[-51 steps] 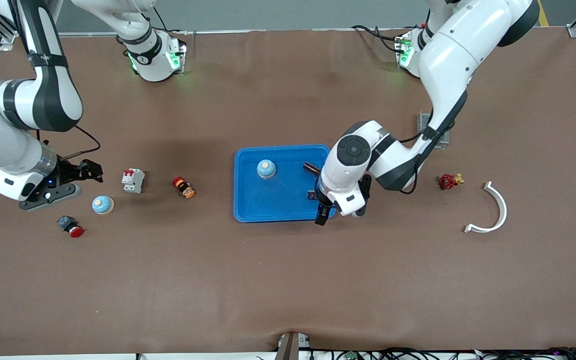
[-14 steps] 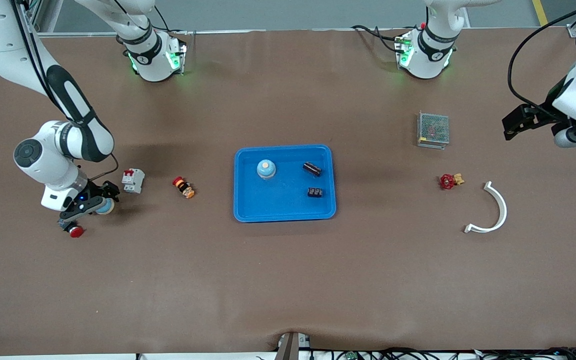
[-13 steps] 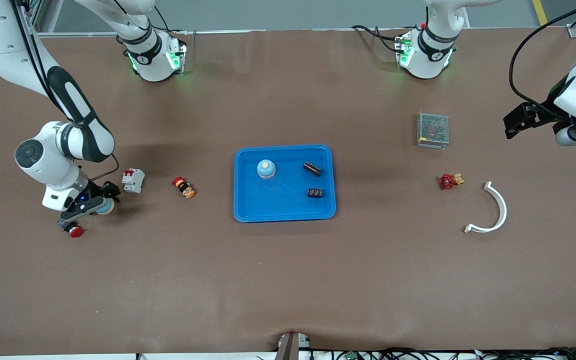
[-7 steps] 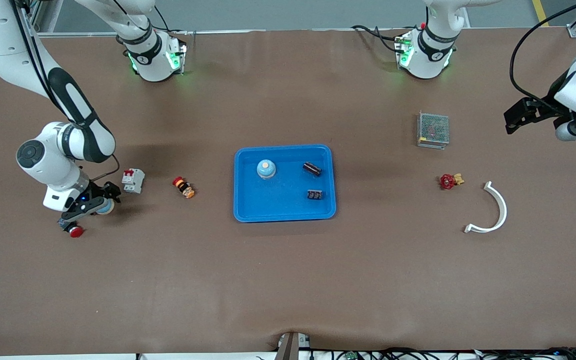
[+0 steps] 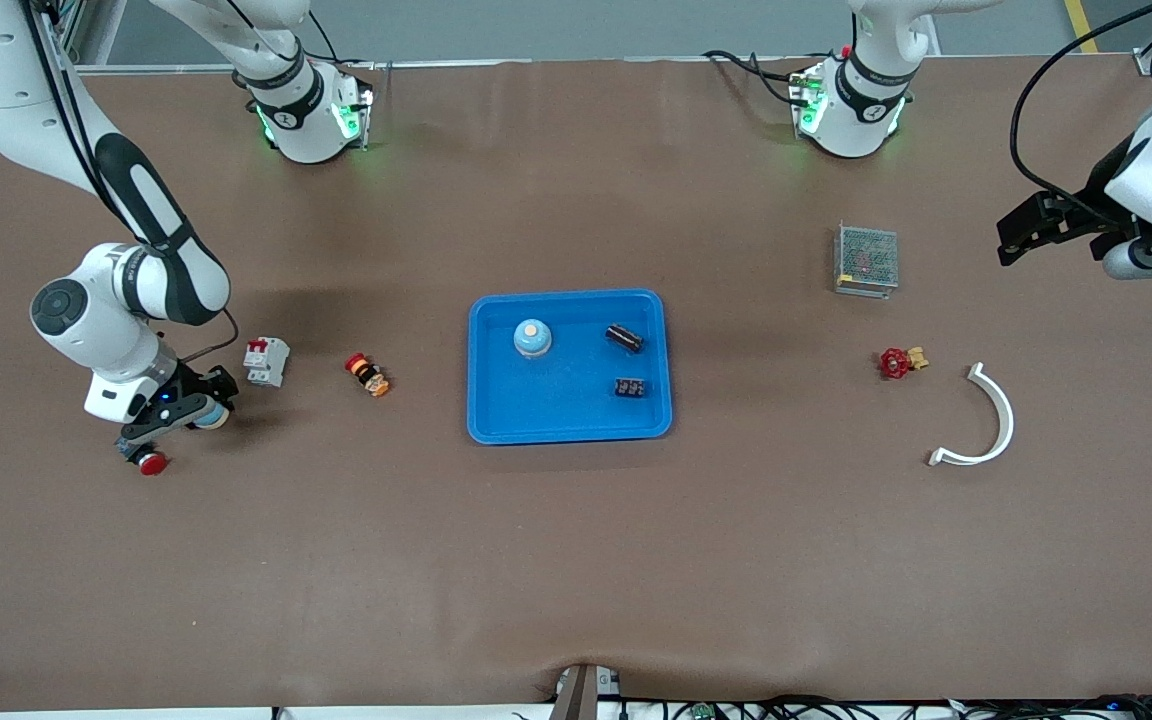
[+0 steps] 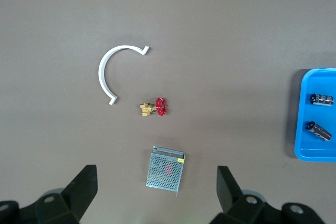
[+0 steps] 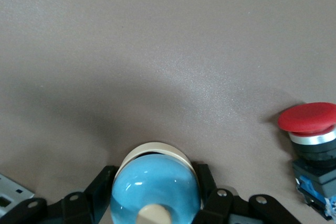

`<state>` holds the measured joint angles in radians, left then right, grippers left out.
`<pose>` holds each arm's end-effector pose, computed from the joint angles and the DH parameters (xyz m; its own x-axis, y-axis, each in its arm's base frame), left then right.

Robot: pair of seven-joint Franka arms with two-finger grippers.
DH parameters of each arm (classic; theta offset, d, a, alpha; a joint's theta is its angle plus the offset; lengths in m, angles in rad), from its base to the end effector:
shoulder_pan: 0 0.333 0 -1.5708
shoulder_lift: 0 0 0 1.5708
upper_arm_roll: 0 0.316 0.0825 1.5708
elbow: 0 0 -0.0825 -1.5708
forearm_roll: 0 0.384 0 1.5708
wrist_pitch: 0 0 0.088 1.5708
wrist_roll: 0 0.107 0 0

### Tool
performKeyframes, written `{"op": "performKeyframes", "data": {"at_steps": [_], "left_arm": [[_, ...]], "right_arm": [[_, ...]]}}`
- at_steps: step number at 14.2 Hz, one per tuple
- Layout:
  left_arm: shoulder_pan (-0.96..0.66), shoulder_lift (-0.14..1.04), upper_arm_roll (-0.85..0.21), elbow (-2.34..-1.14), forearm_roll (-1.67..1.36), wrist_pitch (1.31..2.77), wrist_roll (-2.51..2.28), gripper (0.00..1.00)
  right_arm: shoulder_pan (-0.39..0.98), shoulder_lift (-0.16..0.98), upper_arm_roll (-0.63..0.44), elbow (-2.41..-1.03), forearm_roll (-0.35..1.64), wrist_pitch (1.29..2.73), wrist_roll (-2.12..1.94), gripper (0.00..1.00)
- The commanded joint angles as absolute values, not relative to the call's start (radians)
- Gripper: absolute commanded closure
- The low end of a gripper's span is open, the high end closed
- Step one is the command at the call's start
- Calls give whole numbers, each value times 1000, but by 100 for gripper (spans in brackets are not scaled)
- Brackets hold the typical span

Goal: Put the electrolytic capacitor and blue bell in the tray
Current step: 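Grasp the second light-blue bell with the right gripper and lift it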

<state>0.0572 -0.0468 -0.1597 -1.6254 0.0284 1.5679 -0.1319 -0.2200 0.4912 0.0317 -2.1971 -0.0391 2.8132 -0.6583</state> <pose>0.5366 -0.0542 0.6238 0.9995 0.0297 -0.0065 0.0294 -0.9989 -0.0370 0.5552 -0.1035 0.1686 0.8708 0.4818 0.0976 0.4759 -0.8760 0.0782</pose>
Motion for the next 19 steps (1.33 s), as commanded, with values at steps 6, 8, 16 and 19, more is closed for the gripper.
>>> {"op": "performKeyframes", "data": {"at_steps": [6, 8, 16, 19], "left_arm": [[61, -74, -150, -1637, -12, 1563, -106, 0], [61, -74, -147, -1637, -12, 1562, -106, 0], [71, -72, -156, -1638, -12, 1562, -106, 0], [69, -77, -169, -1637, -12, 1562, -118, 0]], "right_arm": [[-241, 476, 54, -2148, -32, 2706, -663, 50], [-239, 459, 66, -2067, -19, 2552, -663, 50], [-115, 433, 67, -1763, 31, 2088, -516, 50], [-10, 433, 67, -1723, 31, 2062, -311, 50]]}}
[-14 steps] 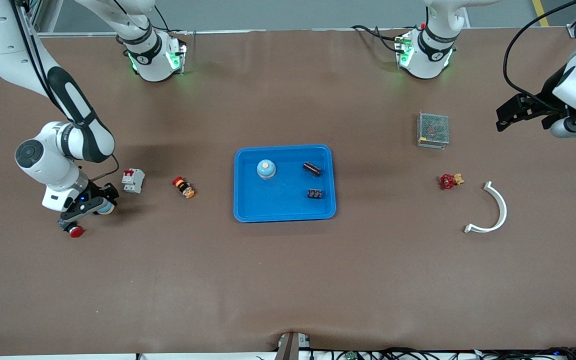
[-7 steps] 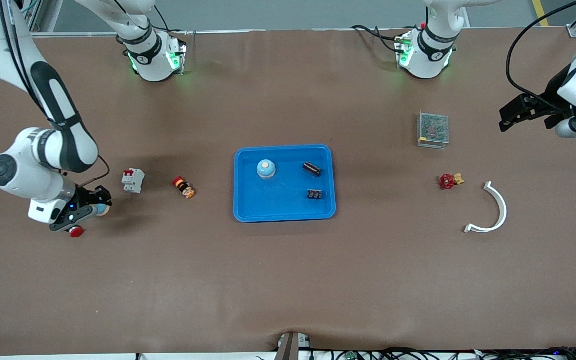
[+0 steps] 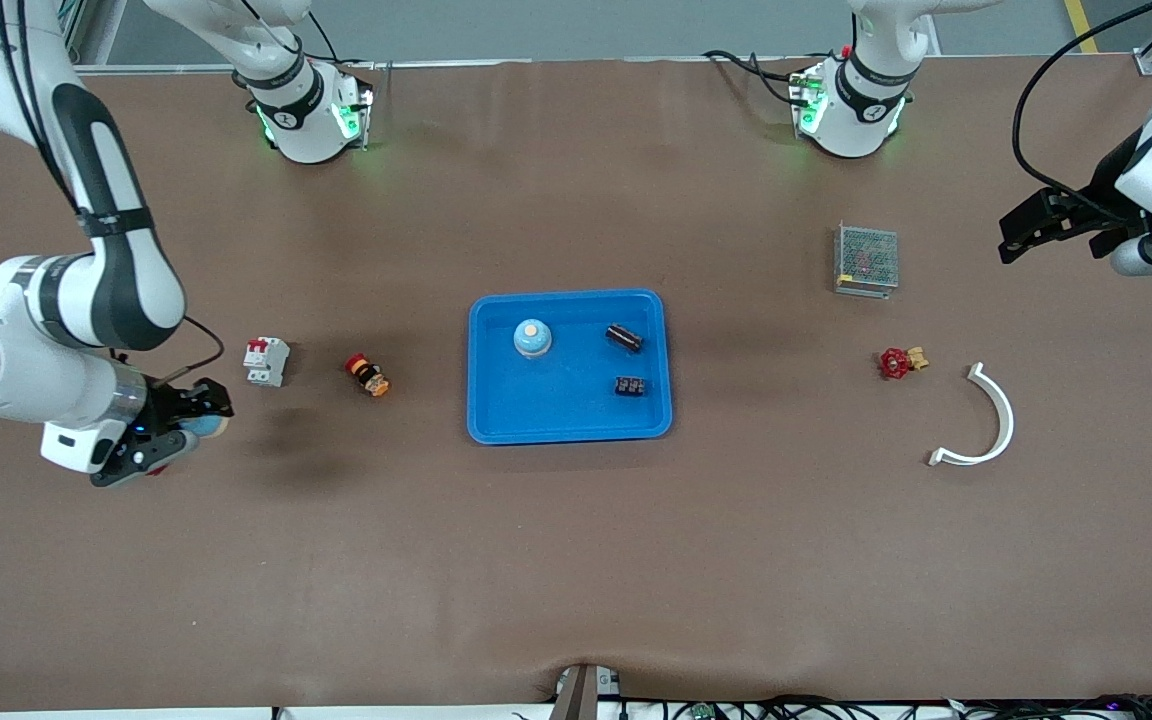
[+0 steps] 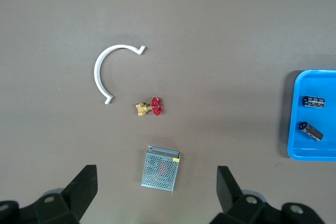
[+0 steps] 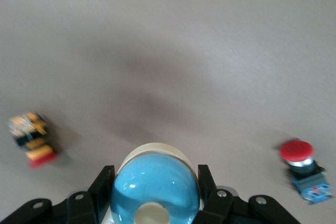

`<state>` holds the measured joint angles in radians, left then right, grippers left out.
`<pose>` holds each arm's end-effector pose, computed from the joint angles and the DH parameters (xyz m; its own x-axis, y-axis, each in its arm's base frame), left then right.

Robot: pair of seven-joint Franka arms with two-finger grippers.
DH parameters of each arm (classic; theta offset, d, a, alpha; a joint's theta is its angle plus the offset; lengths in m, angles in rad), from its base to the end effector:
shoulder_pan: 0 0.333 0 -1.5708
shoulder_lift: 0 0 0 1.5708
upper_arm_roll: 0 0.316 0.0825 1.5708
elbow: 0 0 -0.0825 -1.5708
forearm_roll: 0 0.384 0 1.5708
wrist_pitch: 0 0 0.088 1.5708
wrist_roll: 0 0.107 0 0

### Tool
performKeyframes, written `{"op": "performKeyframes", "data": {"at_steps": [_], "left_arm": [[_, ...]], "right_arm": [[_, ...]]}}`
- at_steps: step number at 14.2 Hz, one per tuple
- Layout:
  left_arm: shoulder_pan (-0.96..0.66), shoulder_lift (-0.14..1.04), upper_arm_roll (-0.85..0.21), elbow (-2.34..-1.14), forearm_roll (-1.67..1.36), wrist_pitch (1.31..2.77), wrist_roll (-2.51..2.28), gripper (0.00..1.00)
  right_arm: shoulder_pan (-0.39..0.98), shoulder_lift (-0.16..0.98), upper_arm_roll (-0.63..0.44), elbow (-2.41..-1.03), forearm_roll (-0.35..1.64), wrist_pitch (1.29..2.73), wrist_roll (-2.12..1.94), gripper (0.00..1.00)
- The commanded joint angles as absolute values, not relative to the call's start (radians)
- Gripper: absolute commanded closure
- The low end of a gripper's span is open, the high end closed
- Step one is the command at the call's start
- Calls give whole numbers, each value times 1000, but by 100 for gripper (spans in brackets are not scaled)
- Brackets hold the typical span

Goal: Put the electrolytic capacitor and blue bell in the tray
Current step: 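Carry the bell over the tray with the right gripper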

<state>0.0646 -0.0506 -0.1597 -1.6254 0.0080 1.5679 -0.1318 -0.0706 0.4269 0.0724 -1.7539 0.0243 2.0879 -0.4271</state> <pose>0.5356 -0.0525 0.6258 0.9993 0.0370 -0.0054 0.0369 -0.9992 -0.0169 0.6457 -0.0014 0.3201 0.9139 0.4010 -0.0633 0.3955 -0.9146 -0.0836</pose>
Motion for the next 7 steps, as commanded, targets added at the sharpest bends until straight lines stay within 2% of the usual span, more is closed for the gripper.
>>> {"op": "performKeyframes", "data": {"at_steps": [1, 7], "left_arm": [[69, -75, -169, -1637, -12, 1562, -118, 0], [71, -95, -167, -1638, -11, 1528, -107, 0]], "right_arm": [[26, 431, 69, -1723, 35, 2062, -235, 50], [228, 425, 71, -1715, 133, 2091, 154, 50]]}}
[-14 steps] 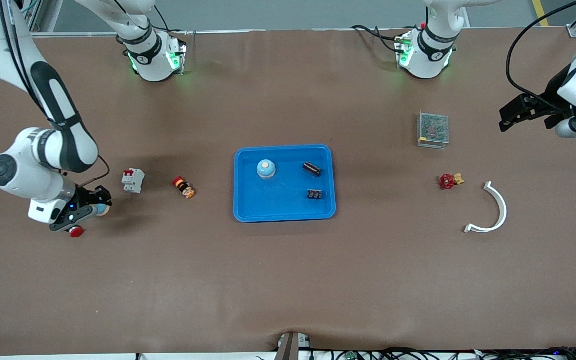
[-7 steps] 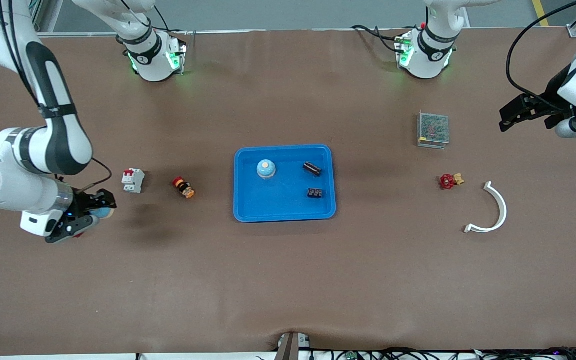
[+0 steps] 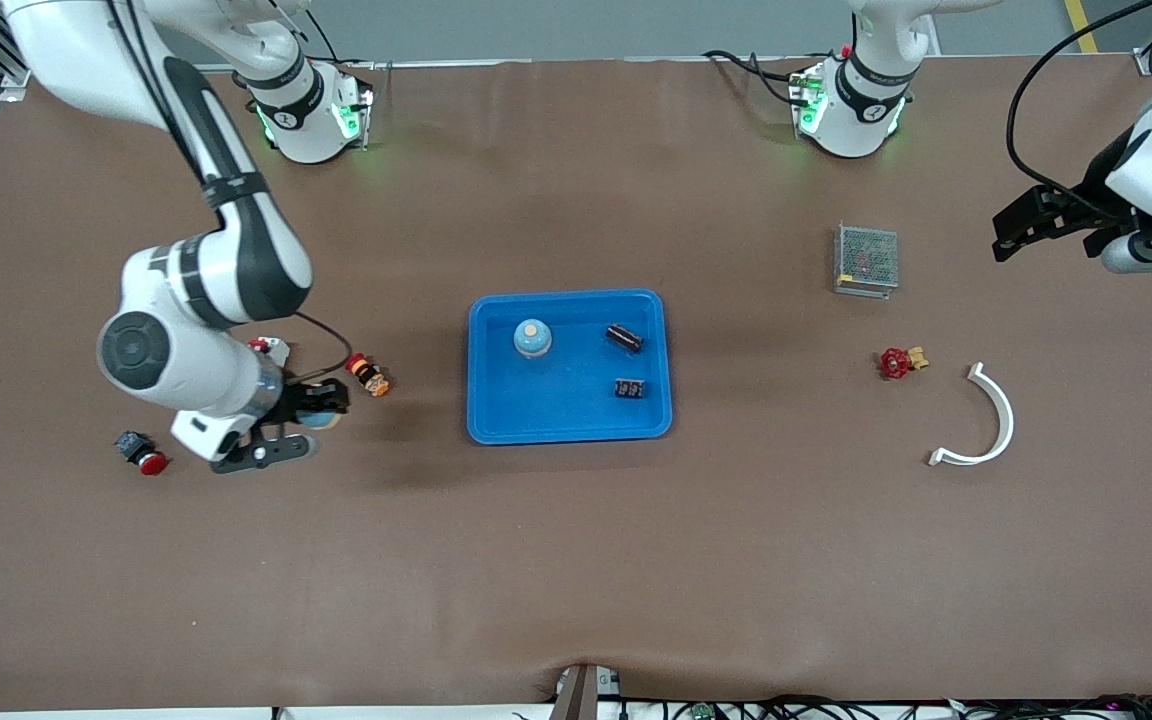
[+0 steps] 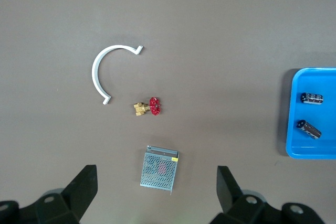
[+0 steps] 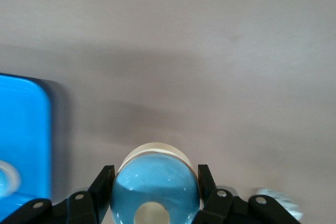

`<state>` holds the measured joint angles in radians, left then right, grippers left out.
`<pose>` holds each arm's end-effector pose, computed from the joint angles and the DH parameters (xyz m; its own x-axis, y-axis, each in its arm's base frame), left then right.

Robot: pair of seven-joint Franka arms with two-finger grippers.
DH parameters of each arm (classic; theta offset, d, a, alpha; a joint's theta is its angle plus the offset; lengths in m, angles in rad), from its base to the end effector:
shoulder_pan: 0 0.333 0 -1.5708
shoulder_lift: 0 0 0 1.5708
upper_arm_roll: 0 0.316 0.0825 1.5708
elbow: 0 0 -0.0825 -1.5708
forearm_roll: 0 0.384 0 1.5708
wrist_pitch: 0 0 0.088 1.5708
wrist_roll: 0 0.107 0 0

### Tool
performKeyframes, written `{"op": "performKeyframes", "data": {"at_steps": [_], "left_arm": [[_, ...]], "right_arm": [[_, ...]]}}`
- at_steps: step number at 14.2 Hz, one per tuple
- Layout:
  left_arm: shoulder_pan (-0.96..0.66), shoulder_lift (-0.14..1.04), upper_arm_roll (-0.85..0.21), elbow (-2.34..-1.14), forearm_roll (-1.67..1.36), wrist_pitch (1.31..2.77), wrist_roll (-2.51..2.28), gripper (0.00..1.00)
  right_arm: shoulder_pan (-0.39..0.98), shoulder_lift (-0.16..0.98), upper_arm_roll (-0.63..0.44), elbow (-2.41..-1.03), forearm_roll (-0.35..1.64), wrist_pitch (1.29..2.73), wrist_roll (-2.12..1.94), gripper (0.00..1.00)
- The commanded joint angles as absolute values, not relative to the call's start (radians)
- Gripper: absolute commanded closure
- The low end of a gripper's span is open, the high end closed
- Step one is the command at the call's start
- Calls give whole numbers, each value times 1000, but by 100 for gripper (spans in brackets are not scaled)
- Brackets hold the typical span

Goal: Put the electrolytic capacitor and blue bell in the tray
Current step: 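Carry the bell over the tray with the right gripper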

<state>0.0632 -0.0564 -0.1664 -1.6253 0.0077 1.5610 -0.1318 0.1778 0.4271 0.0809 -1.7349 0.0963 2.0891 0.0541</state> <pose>0.5327 -0.0570 0.6283 0.9996 0.0290 -0.0064 0.0289 -0.9994 -0.0180 0.6292 0.1667 0.3289 0.9852 0.1512 -0.0811 0.1420 -0.9839 -0.1090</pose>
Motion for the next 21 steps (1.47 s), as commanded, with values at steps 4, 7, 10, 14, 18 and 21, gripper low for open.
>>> {"op": "performKeyframes", "data": {"at_steps": [4, 7, 10, 14, 18, 21], "left_arm": [[72, -100, -167, -1640, -11, 1522, -107, 0], [71, -98, -167, -1638, -11, 1523, -110, 0], [71, -95, -169, -1638, -11, 1523, -110, 0], [67, -86, -169, -1638, -11, 1531, -110, 0], [67, -78, -169, -1638, -11, 1534, -114, 0], [66, -77, -169, -1640, -12, 1540, -117, 0]], "right_arm": [[345, 431, 69, -1709, 120, 2158, 375, 50], [419, 439, 66, -1709, 114, 2218, 500, 50], [448, 443, 64, -1709, 81, 2238, 578, 50], [494, 477, 63, -1709, 77, 2307, 670, 50], [525, 520, 61, -1709, 35, 2347, 706, 50], [532, 540, 61, -1712, -29, 2356, 749, 50]]}}
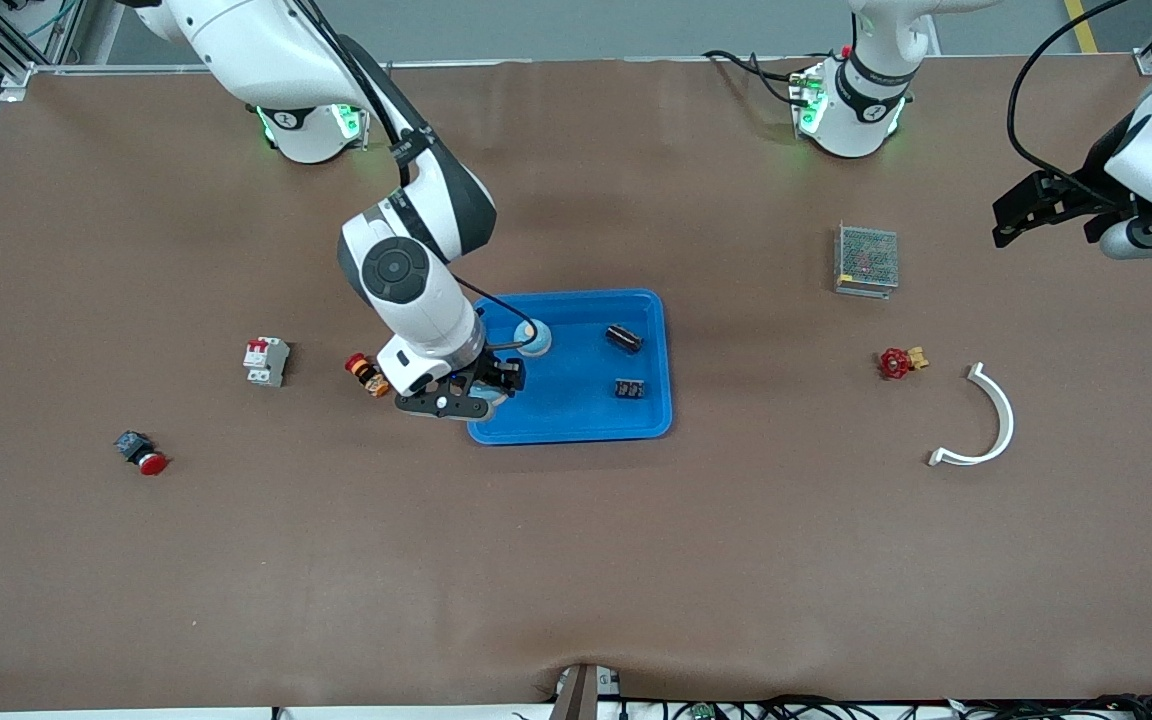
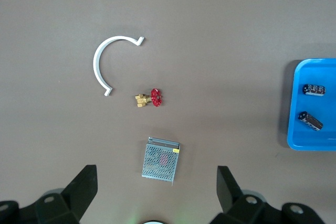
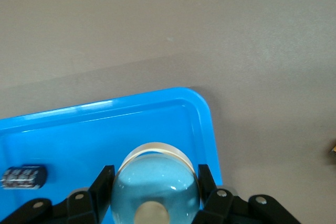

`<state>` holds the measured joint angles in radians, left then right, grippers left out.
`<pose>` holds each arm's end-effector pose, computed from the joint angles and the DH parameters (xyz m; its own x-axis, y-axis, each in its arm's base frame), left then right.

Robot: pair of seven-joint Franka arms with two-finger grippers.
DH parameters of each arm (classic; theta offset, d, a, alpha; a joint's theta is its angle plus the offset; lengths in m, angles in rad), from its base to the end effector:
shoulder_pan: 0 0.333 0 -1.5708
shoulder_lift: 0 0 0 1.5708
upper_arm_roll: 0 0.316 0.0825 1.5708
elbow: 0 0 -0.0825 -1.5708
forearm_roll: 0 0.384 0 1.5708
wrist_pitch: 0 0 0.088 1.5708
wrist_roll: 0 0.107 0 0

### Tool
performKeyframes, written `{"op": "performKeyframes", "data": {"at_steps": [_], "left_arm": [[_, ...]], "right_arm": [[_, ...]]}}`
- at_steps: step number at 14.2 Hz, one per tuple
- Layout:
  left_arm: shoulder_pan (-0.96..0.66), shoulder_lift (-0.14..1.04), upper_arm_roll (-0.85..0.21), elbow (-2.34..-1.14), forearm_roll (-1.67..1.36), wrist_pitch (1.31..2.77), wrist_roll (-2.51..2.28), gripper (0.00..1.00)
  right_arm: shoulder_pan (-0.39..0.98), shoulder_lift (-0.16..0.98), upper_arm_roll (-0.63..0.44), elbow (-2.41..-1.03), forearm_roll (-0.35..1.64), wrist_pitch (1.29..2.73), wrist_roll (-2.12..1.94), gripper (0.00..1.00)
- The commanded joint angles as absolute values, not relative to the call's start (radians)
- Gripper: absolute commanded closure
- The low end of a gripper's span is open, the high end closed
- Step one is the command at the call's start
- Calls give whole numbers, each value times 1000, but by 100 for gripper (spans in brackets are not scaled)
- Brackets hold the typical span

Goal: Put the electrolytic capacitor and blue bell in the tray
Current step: 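Lower the bell into the tray and open the right gripper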

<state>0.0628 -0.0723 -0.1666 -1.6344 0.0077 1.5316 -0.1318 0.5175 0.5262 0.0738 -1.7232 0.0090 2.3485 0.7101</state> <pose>0.5246 -0.0571 0.6298 0.9992 0.0291 -0.0286 0.0284 -0.9993 -0.0237 0.5665 0.3743 0.2911 0.9893 -0.1383 0.0470 -0.1332 -0.9862 -0.0985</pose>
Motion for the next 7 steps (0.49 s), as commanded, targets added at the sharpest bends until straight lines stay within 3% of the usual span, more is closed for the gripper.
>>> {"op": "performKeyframes", "data": {"at_steps": [1, 7], "left_arm": [[66, -78, -169, -1641, -12, 1542, -117, 0], [67, -78, -172, -1638, -12, 1543, -117, 0]], "right_arm": [[537, 551, 61, -1716, -29, 2373, 750, 50], [592, 604, 60, -1718, -34, 2433, 816, 49]]}}
